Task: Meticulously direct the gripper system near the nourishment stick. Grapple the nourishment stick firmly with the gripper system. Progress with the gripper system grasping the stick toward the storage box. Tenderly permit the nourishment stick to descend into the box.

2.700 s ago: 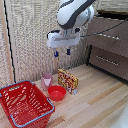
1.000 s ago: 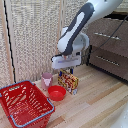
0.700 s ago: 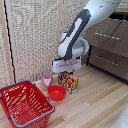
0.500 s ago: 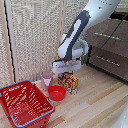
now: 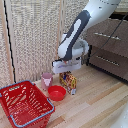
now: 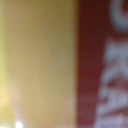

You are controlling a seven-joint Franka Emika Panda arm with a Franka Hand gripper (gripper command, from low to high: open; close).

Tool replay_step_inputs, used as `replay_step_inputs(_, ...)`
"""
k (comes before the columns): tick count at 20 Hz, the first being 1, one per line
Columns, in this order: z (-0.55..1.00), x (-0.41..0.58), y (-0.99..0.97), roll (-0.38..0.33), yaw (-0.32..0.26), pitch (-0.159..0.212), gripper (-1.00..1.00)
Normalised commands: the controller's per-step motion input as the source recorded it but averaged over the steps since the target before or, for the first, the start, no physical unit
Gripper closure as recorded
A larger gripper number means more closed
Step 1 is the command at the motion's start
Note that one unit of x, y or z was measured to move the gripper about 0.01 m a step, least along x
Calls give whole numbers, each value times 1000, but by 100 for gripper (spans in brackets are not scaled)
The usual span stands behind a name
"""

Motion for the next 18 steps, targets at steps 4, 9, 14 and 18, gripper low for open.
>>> replay_step_inputs(4,974,70,-72,52,-5,73,100)
replay_step_inputs(9,998,96,42,36,-18,55,100)
replay_step_inputs(14,982,77,278,44,-1,44,100)
replay_step_inputs(18,894,42,577,67,2,57,100)
